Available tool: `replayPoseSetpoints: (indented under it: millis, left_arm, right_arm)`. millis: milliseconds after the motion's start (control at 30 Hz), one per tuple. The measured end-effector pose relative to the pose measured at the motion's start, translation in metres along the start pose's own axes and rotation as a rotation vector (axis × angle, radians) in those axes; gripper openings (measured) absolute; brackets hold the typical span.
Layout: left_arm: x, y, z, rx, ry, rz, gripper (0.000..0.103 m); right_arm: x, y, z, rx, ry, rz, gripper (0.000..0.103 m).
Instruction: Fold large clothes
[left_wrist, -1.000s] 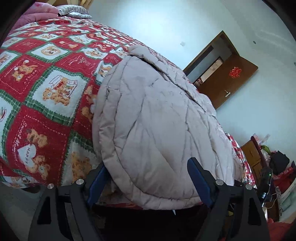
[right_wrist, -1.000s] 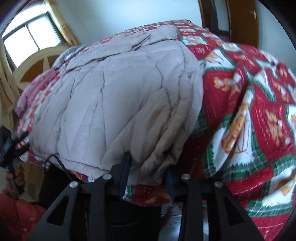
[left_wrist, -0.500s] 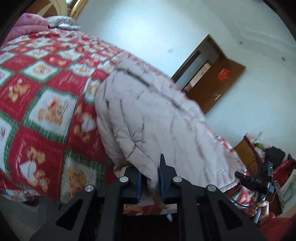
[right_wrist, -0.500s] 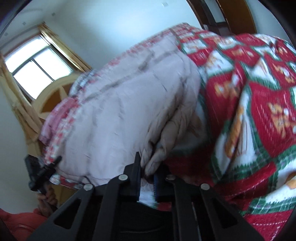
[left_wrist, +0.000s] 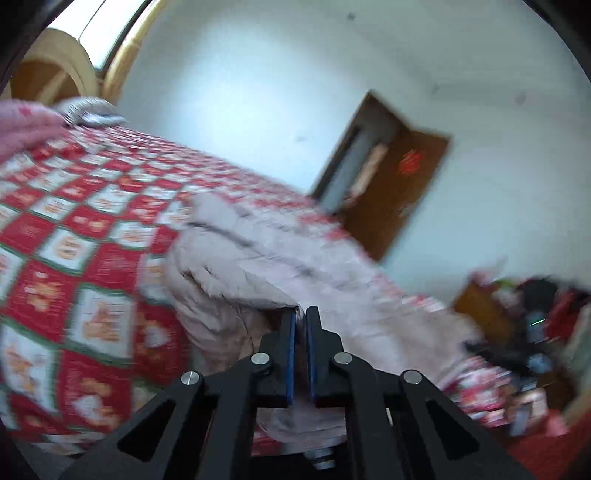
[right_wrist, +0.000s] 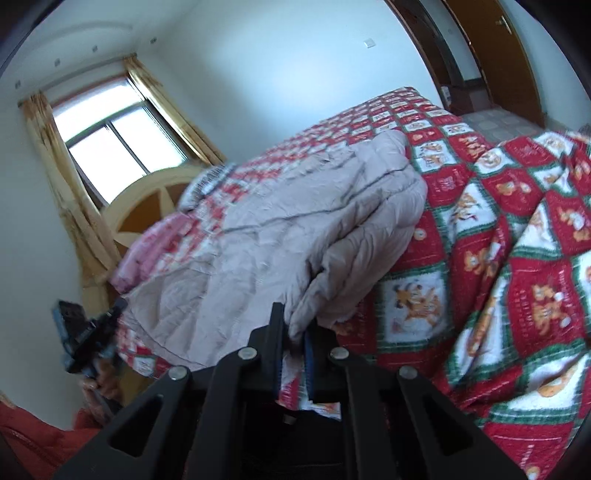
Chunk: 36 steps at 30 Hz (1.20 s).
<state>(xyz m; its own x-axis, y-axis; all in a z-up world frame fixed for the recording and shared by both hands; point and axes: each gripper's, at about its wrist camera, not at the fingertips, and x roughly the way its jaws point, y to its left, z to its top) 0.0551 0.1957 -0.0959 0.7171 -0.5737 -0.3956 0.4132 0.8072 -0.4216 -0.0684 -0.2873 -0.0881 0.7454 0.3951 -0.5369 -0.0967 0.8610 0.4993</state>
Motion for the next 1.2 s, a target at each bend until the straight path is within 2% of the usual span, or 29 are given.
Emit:
replayPoseSetpoints:
  millis: [33,133,167,200,233,300,367,467,667,767,833,867,900,933,967,1033,1067,1100,1200]
  left_arm:
    - [0.007,0.004,-0.004,0.002,0.028,0.053,0.005]
    - [0.027,0.026,-0.015,-0.057,0.133,0.098,0.013]
    - [0.031,0.032,-0.019,-0.072,0.161,0.114,0.019]
    - [0.036,0.041,-0.023,-0.100,0.192,0.126,0.031]
    - [0.039,0.048,-0.028,-0.136,0.215,0.133,0.039]
    - [0.036,0.061,-0.036,-0.204,0.206,0.173,0.072]
    - [0.028,0.069,-0.042,-0.250,0.165,0.203,0.077]
    - [0.028,0.079,-0.048,-0.303,0.173,0.192,0.085]
    - [0.056,0.079,-0.069,-0.322,0.299,0.142,0.085]
    - [0.055,0.074,-0.076,-0.322,0.251,0.067,0.083]
    - [0.055,0.070,-0.075,-0.314,0.238,0.024,0.057]
    - [0.055,0.068,-0.073,-0.302,0.234,0.020,0.036]
    - [0.052,0.065,-0.071,-0.277,0.221,0.021,0.025]
    - [0.049,0.062,-0.069,-0.260,0.209,0.017,0.024]
    - [0.045,0.059,-0.066,-0.240,0.193,0.010,0.020]
    - [0.041,0.055,-0.062,-0.223,0.171,0.003,0.019]
    - [0.039,0.055,-0.061,-0.221,0.168,-0.002,0.019]
    - [0.042,0.057,-0.059,-0.224,0.169,-0.006,0.019]
    - [0.048,0.057,-0.061,-0.229,0.187,0.003,0.020]
  right_arm:
    - [0.003,-0.003,-0.002,0.003,0.009,-0.002,0.012]
    - [0.013,-0.008,-0.009,0.003,0.044,-0.019,0.012]
    - [0.014,-0.007,-0.011,-0.001,0.049,-0.027,0.012]
    - [0.014,-0.009,-0.012,0.006,0.051,-0.024,0.012]
    - [0.014,-0.010,-0.012,0.012,0.050,-0.020,0.012]
    - [0.013,-0.013,-0.011,0.021,0.047,-0.021,0.012]
    - [0.012,-0.015,-0.011,0.026,0.049,-0.026,0.012]
    - [0.012,-0.019,-0.014,0.036,0.056,-0.032,0.012]
    - [0.017,-0.025,-0.021,0.047,0.086,-0.067,0.012]
    - [0.015,-0.031,-0.026,0.073,0.097,-0.079,0.012]
    - [0.015,-0.034,-0.029,0.086,0.105,-0.090,0.014]
    - [0.015,-0.036,-0.029,0.093,0.111,-0.096,0.017]
    - [0.015,-0.038,-0.030,0.104,0.119,-0.104,0.018]
    - [0.015,-0.039,-0.031,0.114,0.125,-0.113,0.018]
    - [0.016,-0.040,-0.031,0.123,0.130,-0.117,0.025]
    - [0.017,-0.043,-0.031,0.140,0.127,-0.123,0.039]
    - [0.017,-0.045,-0.032,0.148,0.120,-0.122,0.052]
    - [0.017,-0.047,-0.032,0.164,0.108,-0.113,0.060]
    - [0.022,-0.055,-0.032,0.207,0.096,-0.064,0.062]
